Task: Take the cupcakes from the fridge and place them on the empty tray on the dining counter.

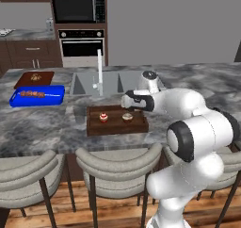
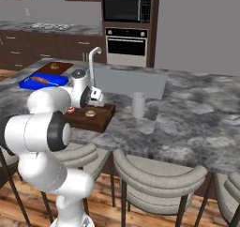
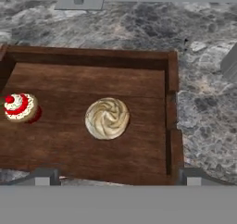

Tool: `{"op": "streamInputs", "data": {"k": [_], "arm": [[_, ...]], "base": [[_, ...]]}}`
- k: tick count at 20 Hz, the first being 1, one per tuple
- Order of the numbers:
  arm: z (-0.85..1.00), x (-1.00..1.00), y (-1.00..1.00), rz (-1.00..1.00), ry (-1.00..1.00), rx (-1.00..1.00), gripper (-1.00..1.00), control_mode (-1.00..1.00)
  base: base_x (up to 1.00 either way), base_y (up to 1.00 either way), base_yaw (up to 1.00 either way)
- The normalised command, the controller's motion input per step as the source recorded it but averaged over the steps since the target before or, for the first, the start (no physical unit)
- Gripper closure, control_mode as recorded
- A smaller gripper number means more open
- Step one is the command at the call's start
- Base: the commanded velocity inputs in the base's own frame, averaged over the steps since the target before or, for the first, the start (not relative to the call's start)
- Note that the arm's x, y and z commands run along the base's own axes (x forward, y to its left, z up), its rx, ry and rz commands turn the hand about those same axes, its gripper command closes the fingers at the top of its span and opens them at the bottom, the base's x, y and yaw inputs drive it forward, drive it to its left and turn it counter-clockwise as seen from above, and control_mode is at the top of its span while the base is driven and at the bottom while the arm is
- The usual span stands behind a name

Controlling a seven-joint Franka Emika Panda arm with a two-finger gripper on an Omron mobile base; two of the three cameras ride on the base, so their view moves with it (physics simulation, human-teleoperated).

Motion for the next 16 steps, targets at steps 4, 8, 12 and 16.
{"op": "streamInputs", "data": {"k": [4, 8, 12, 16], "arm": [[1.0, -0.87, -0.19, 0.0, -0.12, 0.01, -1.0, -1.0], [1.0, -1.0, -0.2, 0.0, -0.18, 0.0, -1.0, -1.0], [0.71, -1.0, -0.03, 0.0, -0.07, 0.0, -1.0, -1.0], [0.51, -1.0, 0.0, 0.0, -0.14, 0.0, -1.0, -1.0]], "base": [[0.0, 0.0, 0.0], [0.0, 0.0, 0.0], [0.0, 0.0, 0.0], [0.0, 0.0, 0.0]]}}
